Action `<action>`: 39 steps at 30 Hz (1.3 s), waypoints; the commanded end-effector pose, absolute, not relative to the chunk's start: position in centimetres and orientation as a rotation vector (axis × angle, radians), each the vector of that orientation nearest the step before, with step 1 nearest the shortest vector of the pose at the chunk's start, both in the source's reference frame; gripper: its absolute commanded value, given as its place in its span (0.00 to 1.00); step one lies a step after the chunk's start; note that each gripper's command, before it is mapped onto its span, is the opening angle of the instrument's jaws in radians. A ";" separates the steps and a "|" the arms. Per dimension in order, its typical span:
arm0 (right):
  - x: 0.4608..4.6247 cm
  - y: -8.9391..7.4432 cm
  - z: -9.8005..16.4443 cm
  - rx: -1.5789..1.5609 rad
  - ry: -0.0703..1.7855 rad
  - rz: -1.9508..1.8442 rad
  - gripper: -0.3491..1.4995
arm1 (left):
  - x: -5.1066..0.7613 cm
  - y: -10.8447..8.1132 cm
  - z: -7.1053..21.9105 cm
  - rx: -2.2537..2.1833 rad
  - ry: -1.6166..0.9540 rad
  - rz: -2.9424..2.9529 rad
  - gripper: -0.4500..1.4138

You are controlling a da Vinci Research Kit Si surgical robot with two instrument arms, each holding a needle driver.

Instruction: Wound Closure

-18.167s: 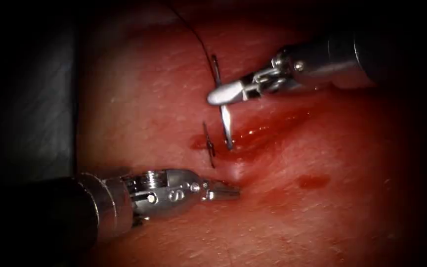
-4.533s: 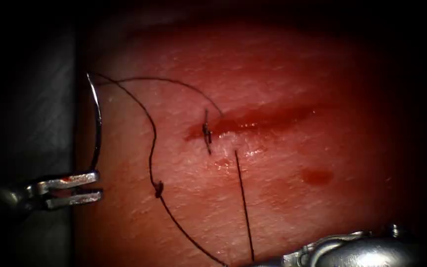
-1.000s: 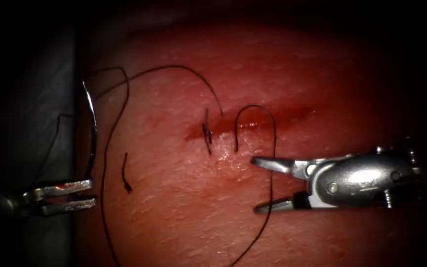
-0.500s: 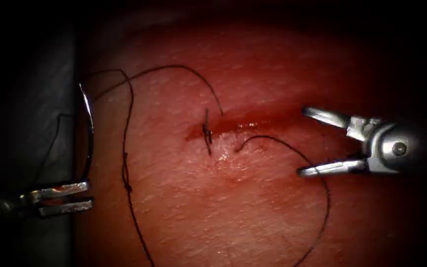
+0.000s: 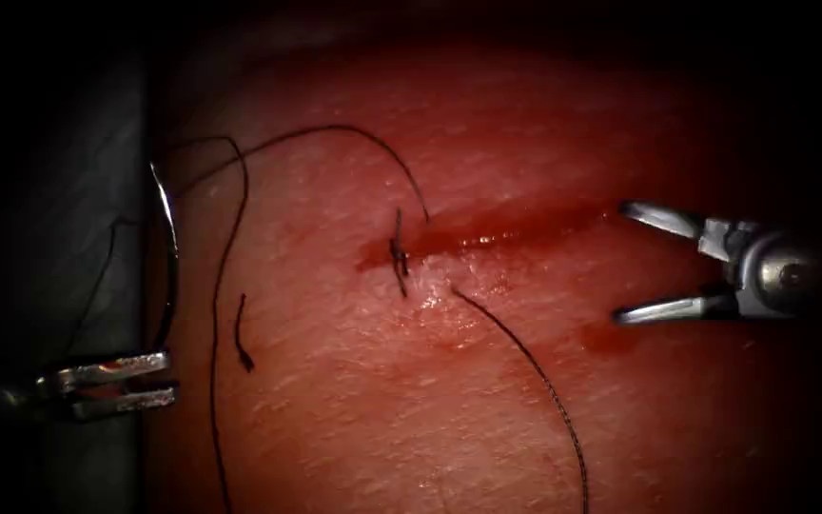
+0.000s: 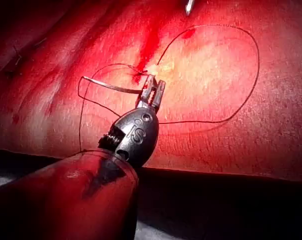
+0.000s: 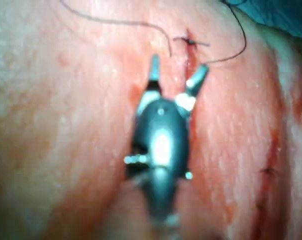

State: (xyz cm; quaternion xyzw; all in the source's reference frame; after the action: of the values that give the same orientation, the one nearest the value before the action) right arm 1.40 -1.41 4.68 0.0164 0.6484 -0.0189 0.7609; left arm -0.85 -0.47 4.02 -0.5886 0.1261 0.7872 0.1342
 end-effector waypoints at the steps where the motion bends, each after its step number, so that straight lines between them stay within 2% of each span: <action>1: 1.61 -1.5 4.8 0.035 1.412 -0.049 0.75 | -0.90 -0.5 4.1 -1.707 0.362 2.281 0.00; 11: 2.09 -1.8 5.4 0.090 1.357 -0.091 0.64 | -0.88 -0.5 4.1 -1.707 0.355 2.277 0.00; 20: 2.24 -1.9 5.4 0.128 1.328 -0.125 0.52 | -0.88 -0.5 4.1 -1.706 0.357 2.278 0.00; 21: 2.24 -1.9 5.4 0.130 1.329 -0.127 0.48 | -0.88 -0.5 4.1 -1.706 0.357 2.278 0.00; 22: 2.23 -1.9 5.4 0.131 1.327 -0.130 0.37 | -0.88 -0.5 4.1 -1.706 0.357 2.278 0.00; 24: 2.15 -1.9 5.5 0.147 1.298 -0.152 0.00 | -0.88 -0.5 4.1 -1.706 0.357 2.278 0.00; 29: 2.01 -1.8 5.5 0.136 1.273 -0.141 0.00 | -0.88 -0.5 4.1 -1.707 0.357 2.278 0.00; 39: 2.03 -2.3 4.7 0.165 1.309 -0.171 0.00 | -0.93 -0.5 4.1 -1.702 0.360 2.277 0.00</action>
State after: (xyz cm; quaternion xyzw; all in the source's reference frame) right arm 1.95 -2.21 4.63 0.0758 0.6083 -0.0839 0.7856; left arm -0.87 -0.48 4.02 -0.5880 0.1252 0.7872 0.1372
